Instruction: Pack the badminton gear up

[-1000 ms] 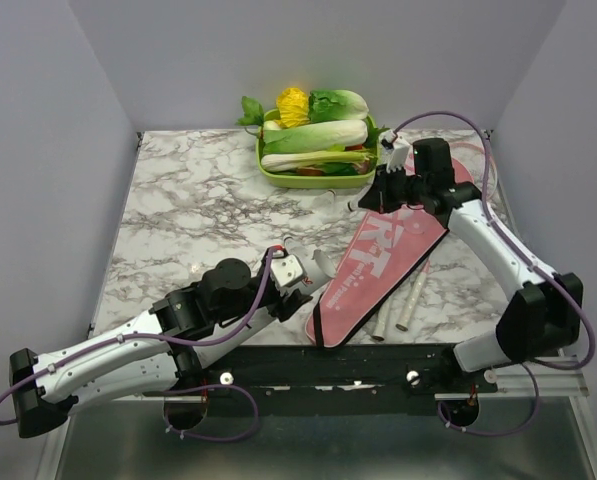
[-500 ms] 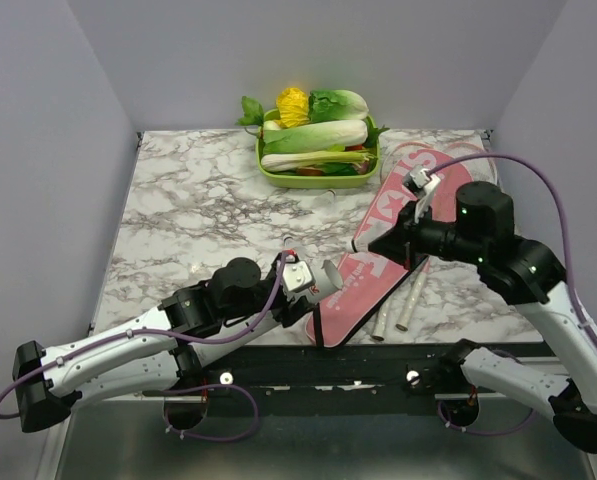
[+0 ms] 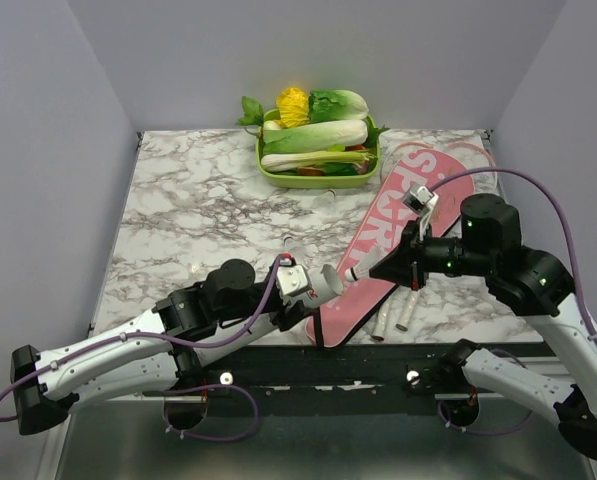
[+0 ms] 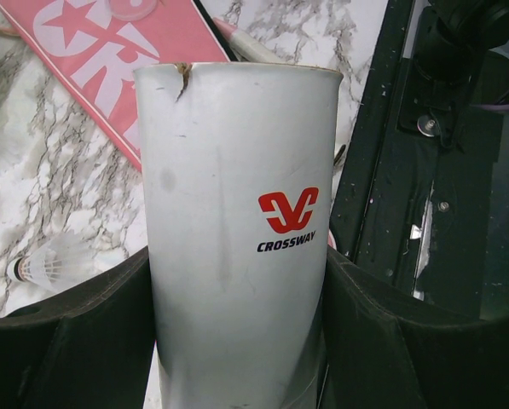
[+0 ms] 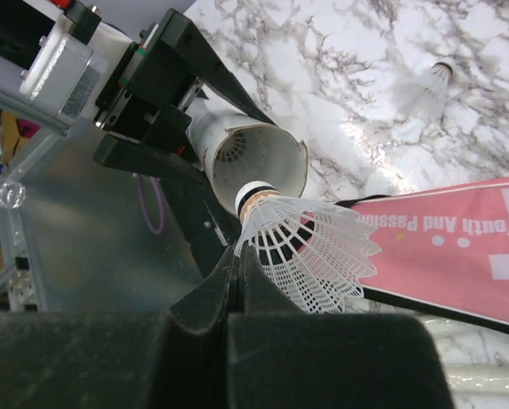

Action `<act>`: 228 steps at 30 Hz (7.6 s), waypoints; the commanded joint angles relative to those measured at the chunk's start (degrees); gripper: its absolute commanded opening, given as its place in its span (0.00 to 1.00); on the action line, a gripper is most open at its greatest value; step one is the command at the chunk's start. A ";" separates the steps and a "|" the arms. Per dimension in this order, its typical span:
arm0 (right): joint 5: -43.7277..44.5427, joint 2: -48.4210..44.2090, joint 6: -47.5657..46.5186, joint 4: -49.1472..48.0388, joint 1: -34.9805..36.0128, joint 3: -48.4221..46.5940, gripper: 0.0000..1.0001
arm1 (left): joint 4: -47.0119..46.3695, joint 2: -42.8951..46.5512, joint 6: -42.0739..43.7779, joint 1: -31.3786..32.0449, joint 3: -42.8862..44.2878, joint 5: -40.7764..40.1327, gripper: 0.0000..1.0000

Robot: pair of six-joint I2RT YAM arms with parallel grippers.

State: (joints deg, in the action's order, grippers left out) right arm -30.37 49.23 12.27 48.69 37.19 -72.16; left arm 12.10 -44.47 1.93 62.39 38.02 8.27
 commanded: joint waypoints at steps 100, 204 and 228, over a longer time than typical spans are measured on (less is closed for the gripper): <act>59.90 64.76 -11.75 -27.94 4.30 -17.22 0.61 | 0.38 12.65 -3.34 0.89 -1.90 -5.72 0.00; -11.82 12.99 -3.93 7.49 6.75 -4.22 0.01 | 1.00 7.55 -2.29 0.98 -0.49 8.51 0.00; 2.15 23.71 6.89 -2.45 17.30 -2.99 0.01 | 0.73 8.08 -2.29 0.98 -0.67 7.28 0.00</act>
State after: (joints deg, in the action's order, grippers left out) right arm -31.35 70.96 16.97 49.74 52.95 -76.66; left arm 12.58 -36.95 1.48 63.37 36.93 15.68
